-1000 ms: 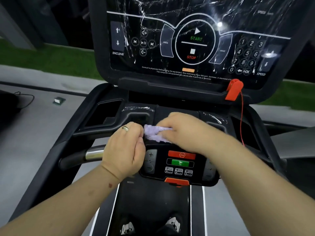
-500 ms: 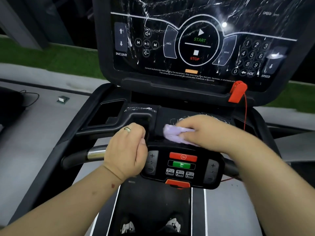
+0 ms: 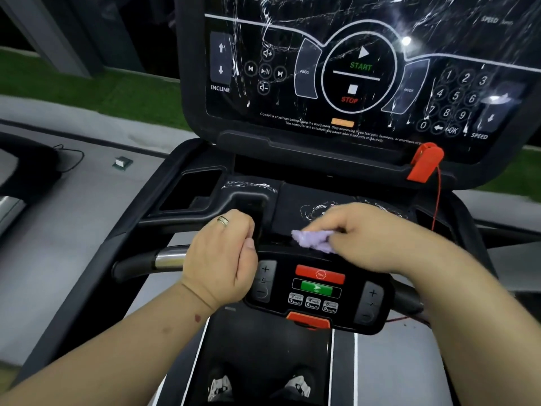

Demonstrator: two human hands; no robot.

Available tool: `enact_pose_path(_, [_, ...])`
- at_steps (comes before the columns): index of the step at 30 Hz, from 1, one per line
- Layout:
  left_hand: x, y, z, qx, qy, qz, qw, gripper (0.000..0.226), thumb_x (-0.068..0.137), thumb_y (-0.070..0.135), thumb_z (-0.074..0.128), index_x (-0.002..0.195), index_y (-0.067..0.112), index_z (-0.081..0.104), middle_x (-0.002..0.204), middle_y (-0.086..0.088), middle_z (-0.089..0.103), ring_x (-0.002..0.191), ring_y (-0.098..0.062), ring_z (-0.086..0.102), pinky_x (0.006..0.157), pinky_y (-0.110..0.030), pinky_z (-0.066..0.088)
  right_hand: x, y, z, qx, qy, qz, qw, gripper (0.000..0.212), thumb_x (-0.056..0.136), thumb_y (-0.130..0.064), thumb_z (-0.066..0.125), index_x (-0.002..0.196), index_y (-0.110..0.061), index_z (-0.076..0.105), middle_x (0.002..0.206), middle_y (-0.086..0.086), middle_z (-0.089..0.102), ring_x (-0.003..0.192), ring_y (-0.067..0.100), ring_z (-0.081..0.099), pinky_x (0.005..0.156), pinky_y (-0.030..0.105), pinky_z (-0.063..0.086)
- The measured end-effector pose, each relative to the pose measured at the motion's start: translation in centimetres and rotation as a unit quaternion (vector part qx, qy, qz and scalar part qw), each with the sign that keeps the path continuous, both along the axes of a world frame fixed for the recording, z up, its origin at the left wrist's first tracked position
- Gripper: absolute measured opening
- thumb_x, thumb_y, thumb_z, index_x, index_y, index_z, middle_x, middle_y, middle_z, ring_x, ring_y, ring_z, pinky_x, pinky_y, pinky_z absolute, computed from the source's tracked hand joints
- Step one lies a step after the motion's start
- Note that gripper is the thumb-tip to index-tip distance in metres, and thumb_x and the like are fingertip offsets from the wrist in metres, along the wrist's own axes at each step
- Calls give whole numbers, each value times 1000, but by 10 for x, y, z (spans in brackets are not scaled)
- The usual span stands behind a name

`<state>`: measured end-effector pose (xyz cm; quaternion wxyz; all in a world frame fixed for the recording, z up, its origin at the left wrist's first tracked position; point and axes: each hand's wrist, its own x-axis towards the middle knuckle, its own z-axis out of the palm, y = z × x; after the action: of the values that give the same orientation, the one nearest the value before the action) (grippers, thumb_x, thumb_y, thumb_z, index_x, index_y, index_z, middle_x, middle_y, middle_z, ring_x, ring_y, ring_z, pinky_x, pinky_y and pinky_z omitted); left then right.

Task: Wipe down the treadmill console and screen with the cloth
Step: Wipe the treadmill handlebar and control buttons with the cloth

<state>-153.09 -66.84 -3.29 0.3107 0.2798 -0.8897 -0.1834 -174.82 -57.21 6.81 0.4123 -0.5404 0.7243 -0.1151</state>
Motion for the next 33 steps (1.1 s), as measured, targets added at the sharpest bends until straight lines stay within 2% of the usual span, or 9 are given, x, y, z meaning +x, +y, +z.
enact_pose_path(2, [0, 0, -1, -8, 3, -2, 1000, 15, 86, 19, 38, 82, 10, 49, 77, 5, 42, 65, -14, 36, 59, -30, 31, 21, -15, -12, -47, 13, 27, 998, 42, 92, -17, 54, 97, -54, 74, 99, -23, 69, 99, 4, 66, 92, 34, 54])
enact_pose_path(6, [-1, -1, -2, 1, 5, 5, 1000, 15, 88, 20, 38, 84, 10, 49, 77, 5, 43, 65, -15, 38, 58, -32, 33, 38, -33, -16, -57, -34, 45, 997, 31, 93, -15, 58, 95, -39, 77, 101, -13, 68, 102, 15, 65, 96, 44, 54])
enact_pose_path(12, [-1, 0, 0, 17, 3, 6, 1000, 10, 83, 20, 38, 82, 13, 45, 74, 9, 40, 63, -11, 35, 58, -29, 31, -11, -3, -4, 7, -34, -8, 999, 19, 93, -24, 63, 86, -30, 79, 82, -7, 73, 73, 4, 63, 77, 25, 53])
enact_pose_path(14, [-1, 0, 0, 13, 3, 5, 1000, 11, 83, 19, 38, 82, 11, 46, 75, 7, 41, 65, -12, 34, 60, -28, 29, 9, -18, -12, -29, -25, 6, 999, 21, 93, -26, 64, 92, -40, 80, 87, -15, 74, 84, 2, 66, 85, 30, 57])
enact_pose_path(17, [0, 1, 0, 9, 1, 9, 1000, 13, 84, 20, 38, 84, 11, 47, 76, 5, 43, 66, -13, 35, 61, -29, 29, 37, -35, -18, -76, -2, 80, 994, 46, 91, -6, 53, 103, -43, 78, 103, -16, 69, 98, 10, 65, 90, 38, 56])
enact_pose_path(19, [0, 0, -1, 16, 3, 3, 1000, 12, 84, 19, 38, 84, 11, 47, 75, 6, 42, 65, -13, 34, 60, -29, 29, 23, -26, -12, -62, -37, 69, 995, 54, 91, 1, 51, 102, -45, 77, 98, -20, 69, 95, 2, 66, 86, 28, 55])
enact_pose_path(23, [0, 0, -1, 25, 0, 7, 1000, 10, 81, 18, 37, 82, 13, 45, 72, 8, 41, 62, -12, 36, 57, -25, 29, -20, 5, -5, -17, -55, 10, 998, 48, 91, -2, 54, 96, -42, 81, 89, -18, 74, 77, -5, 66, 76, 18, 49])
enact_pose_path(29, [0, 2, 0, 8, -2, 8, 1000, 14, 85, 19, 36, 85, 10, 47, 74, 2, 45, 64, -17, 37, 60, -33, 30, 38, -32, -24, -95, -25, 48, 994, 49, 91, -1, 54, 105, -41, 79, 105, -16, 71, 97, 8, 65, 86, 29, 55])
enact_pose_path(33, [0, 1, -1, 17, -9, 12, 1000, 14, 83, 19, 36, 84, 10, 47, 72, 3, 44, 63, -17, 37, 59, -33, 30, -6, -6, -12, -36, -35, 33, 998, 47, 93, -6, 57, 88, -48, 76, 77, -16, 69, 72, -4, 61, 72, 17, 51])
